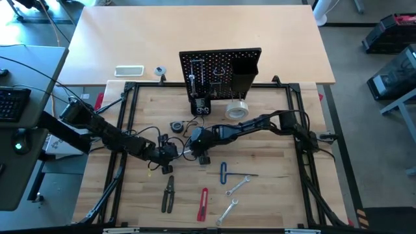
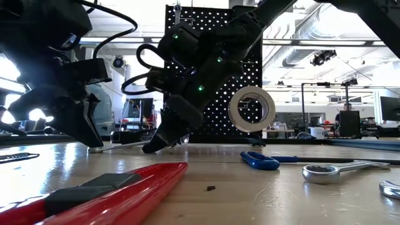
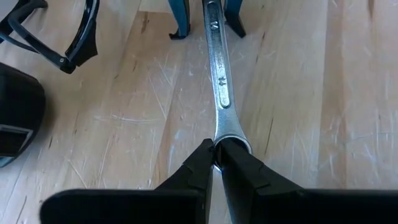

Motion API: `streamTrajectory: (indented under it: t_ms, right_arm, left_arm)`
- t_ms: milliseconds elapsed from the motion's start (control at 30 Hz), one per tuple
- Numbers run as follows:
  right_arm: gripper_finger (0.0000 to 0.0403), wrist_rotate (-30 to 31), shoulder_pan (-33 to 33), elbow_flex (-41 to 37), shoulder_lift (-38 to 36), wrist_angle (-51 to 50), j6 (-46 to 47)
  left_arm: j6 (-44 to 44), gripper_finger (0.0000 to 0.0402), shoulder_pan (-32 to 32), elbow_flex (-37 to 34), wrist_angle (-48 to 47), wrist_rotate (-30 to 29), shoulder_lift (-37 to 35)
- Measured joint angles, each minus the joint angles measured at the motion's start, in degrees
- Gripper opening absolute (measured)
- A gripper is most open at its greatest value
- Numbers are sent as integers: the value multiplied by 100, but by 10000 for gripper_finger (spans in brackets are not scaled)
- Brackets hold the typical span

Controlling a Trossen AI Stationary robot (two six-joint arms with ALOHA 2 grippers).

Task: Hang tools onto peg board
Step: Hang the top left wrench on the pegboard

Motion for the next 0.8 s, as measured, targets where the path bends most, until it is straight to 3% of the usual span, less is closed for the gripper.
streamTrajectory:
  t_ms: [433,800]
  right_arm:
    - [101,-25,107,-19,-23,-121,362]
    - [101,201,250,-67,-455,-922,523]
  left_arm:
    - [50,21,0,-10,63,-101,-137]
    - [431,21,0,-9,-269,-743,-1493]
